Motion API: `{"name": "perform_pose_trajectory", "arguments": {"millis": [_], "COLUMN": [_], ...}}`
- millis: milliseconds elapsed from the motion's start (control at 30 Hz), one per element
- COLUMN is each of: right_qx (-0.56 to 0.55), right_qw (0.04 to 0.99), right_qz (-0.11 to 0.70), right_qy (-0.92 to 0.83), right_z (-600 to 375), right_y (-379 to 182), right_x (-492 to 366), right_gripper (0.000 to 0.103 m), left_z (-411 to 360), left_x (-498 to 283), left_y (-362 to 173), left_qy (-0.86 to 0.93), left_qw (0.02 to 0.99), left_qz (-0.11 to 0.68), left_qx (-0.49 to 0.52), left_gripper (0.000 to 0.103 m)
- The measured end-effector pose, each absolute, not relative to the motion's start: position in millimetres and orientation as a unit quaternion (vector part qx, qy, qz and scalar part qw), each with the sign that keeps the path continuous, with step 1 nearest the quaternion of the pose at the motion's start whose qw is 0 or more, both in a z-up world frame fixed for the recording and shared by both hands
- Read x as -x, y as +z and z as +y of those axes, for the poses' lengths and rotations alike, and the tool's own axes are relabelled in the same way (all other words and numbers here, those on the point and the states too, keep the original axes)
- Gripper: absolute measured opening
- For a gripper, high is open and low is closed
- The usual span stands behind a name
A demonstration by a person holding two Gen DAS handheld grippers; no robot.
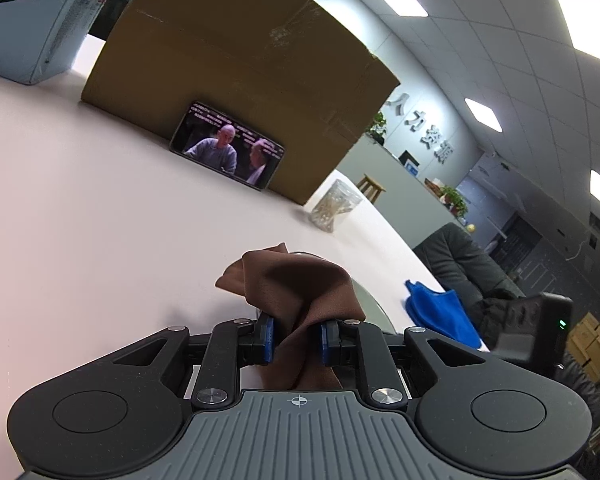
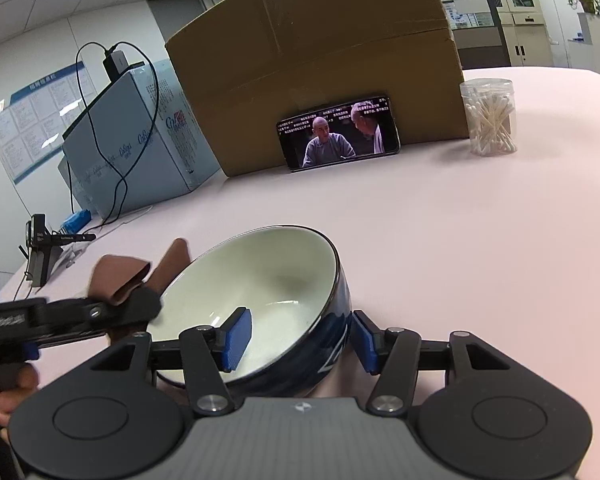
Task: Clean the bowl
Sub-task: 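Hold the bowl with the right gripper while the left gripper wipes its rim with the cloth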
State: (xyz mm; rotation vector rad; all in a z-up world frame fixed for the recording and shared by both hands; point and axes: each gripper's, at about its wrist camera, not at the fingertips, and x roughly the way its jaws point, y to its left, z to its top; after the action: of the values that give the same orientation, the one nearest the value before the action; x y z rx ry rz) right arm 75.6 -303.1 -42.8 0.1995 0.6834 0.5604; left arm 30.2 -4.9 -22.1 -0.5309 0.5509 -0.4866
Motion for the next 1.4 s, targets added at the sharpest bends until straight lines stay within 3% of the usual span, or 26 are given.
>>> {"name": "perform_pose_trajectory", "arguments": {"millis": [800,1400], "right_qx": [-0.099,-0.111], "right_qw": [0.906,0.897], "right_qz": [0.327,0.326], "right_qy": [0.251,0.275], "right_z": [-304,-306], "right_y": [-40,-45], "right_x": [-71,-98], "right_gripper": [0.060,0.059], "left_z": [-29,-71], "left_x": [30,129], "left_y": [-13,10], "left_qy": [-0.227,-0.231], "left_qw": [0.902,0.904], "left_qz": [0.262,0.266], "left_qx": [0.256,0.243], "left_gripper": [0.018,0.018]}}
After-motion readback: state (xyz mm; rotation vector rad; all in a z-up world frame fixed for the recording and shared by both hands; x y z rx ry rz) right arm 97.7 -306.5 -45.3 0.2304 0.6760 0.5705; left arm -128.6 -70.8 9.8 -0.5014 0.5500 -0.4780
